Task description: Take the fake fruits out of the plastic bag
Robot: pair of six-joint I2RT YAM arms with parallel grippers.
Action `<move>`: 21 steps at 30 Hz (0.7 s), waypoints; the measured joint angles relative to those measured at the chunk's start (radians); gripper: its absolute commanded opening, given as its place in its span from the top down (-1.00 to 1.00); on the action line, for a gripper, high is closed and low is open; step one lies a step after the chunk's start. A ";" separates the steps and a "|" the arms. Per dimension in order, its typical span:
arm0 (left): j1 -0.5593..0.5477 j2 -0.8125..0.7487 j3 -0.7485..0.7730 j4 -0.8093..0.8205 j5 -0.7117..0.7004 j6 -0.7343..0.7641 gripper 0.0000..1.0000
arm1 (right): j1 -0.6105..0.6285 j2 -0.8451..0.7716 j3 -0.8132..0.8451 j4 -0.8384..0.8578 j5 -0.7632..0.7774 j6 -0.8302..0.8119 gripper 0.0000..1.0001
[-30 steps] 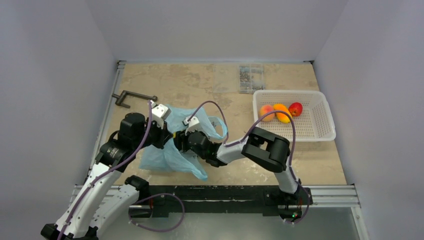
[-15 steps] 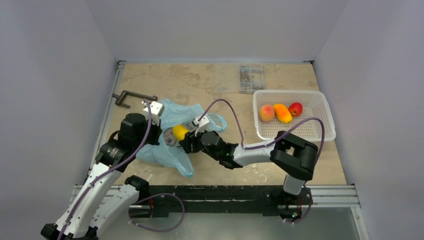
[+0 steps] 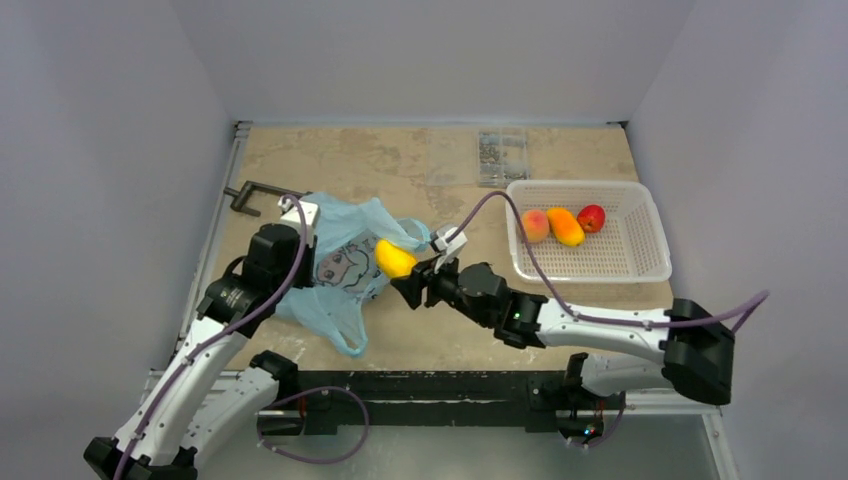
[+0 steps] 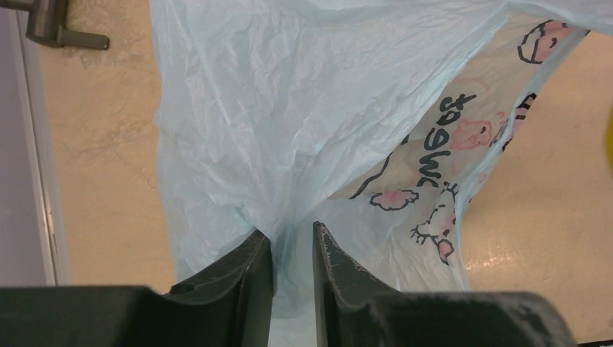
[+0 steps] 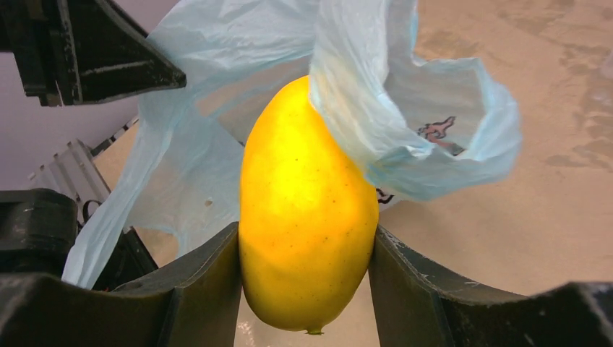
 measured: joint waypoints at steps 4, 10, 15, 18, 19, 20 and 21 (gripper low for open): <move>0.000 -0.032 0.000 -0.004 0.003 -0.003 0.18 | -0.002 -0.154 -0.036 -0.074 0.072 -0.027 1.00; 0.000 -0.112 0.000 -0.003 0.009 -0.003 0.08 | -0.014 -0.338 -0.061 -0.153 0.194 -0.090 1.00; 0.000 -0.186 0.000 0.001 0.011 -0.003 0.06 | -0.027 -0.444 -0.064 -0.188 0.200 -0.167 1.00; 0.000 -0.220 0.000 0.005 0.012 -0.003 0.06 | -0.040 -0.463 -0.051 -0.210 0.131 -0.196 1.00; 0.000 -0.228 0.000 0.005 0.014 -0.003 0.06 | -0.042 -0.455 -0.038 -0.225 0.106 -0.199 1.00; 0.000 -0.234 0.000 0.005 0.015 -0.003 0.07 | -0.043 -0.445 -0.027 -0.233 0.094 -0.199 1.00; 0.000 -0.241 0.000 0.005 0.018 -0.003 0.06 | -0.043 -0.431 -0.017 -0.241 0.087 -0.196 1.00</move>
